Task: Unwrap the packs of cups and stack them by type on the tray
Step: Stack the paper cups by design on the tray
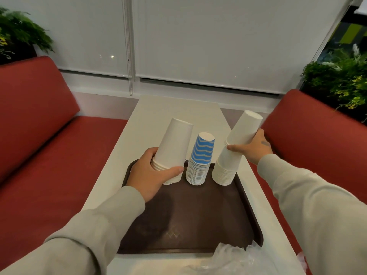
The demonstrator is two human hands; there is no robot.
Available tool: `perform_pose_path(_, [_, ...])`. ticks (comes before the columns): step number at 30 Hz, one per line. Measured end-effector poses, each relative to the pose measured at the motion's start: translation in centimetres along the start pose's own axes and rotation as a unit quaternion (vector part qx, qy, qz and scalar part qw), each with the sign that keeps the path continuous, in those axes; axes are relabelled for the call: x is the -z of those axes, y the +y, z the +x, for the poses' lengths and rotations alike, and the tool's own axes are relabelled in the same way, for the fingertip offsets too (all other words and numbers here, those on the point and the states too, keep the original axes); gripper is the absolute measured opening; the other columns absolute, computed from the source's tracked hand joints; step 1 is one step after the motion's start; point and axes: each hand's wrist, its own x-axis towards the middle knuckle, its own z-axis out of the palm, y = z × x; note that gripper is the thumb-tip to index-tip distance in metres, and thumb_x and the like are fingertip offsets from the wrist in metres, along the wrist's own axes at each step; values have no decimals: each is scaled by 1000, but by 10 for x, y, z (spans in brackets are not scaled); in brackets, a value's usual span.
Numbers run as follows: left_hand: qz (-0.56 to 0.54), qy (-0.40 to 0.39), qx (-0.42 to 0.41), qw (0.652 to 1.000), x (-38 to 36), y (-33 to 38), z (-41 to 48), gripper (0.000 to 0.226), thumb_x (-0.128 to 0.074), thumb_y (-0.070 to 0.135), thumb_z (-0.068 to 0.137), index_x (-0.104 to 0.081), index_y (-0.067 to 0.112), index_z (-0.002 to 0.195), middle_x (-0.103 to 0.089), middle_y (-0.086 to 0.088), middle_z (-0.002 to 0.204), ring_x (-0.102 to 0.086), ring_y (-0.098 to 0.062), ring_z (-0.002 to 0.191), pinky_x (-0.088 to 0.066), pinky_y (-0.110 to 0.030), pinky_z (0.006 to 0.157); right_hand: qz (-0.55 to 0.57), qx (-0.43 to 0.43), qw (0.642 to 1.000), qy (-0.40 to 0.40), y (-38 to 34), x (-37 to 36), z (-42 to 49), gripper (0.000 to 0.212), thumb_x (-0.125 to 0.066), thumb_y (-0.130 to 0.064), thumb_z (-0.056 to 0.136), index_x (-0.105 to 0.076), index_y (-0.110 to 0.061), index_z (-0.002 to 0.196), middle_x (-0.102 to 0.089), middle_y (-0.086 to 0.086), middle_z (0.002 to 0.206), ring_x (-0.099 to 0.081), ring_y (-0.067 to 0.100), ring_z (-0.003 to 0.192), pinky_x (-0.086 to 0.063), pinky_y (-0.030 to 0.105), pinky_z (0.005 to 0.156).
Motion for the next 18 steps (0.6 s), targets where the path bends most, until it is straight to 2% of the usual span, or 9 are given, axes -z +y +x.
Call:
perform_pose_path(4, [-1,1,0,1000,-2,0,2,67,-88,44,65,-50,38,120,-60,20,107,-59,-5,99,-49,-28,84,-41,-40,998,-24,19,-16,-9,95,-92,-41,63,-36,-12,133,-54,10,134,-54,32,119,-48,45,98])
perform_pose_path(7, [0,-1,-1,1000,-6,3,1,70,-89,50,59,-52,39,118,-63,20,106,-62,-7,100,-51,-31,87,-37,-37,998,-28,20,-15,-14,97,-91,-45,62,-34,-16,135,-54,9,133,-55,30,117,-49,45,98])
perform_pose_path(9, [3,-1,-2,1000,-7,8,-1,70,-87,54,56,-52,41,115,-63,23,103,-61,-2,97,-50,-27,83,-22,-25,999,-18,13,-8,-15,104,-91,-47,62,-31,-17,141,-53,9,136,-55,31,120,-48,45,99])
perform_pose_path(11, [-3,-6,-1,1000,-9,14,-3,67,-89,48,62,-50,40,116,-60,25,100,-59,3,95,-47,-17,74,-9,-9,1000,1,1,1,-16,107,-89,-48,65,-27,-17,146,-52,9,137,-53,31,123,-47,45,101])
perform_pose_path(14, [-8,-16,-3,1000,-11,23,-6,59,-87,38,69,-50,38,116,-59,25,99,-57,7,90,-42,-4,59,9,67,995,70,-18,12,-26,82,-82,-47,74,-35,-22,137,-53,6,129,-54,28,117,-49,46,99])
perform_pose_path(16, [-14,-22,-8,1000,-12,29,-9,59,-87,36,71,-51,36,117,-59,24,98,-56,7,88,-40,0,57,30,128,986,102,-34,17,-38,56,-75,-43,81,-46,-23,124,-57,3,110,-59,24,102,-53,42,88])
perform_pose_path(18, [-19,-28,-9,999,-13,33,-10,58,-86,37,73,-49,36,118,-57,25,97,-54,8,86,-38,3,56,37,149,987,49,-49,18,-51,37,-70,-47,85,-55,-23,109,-62,-2,92,-64,20,89,-53,36,74])
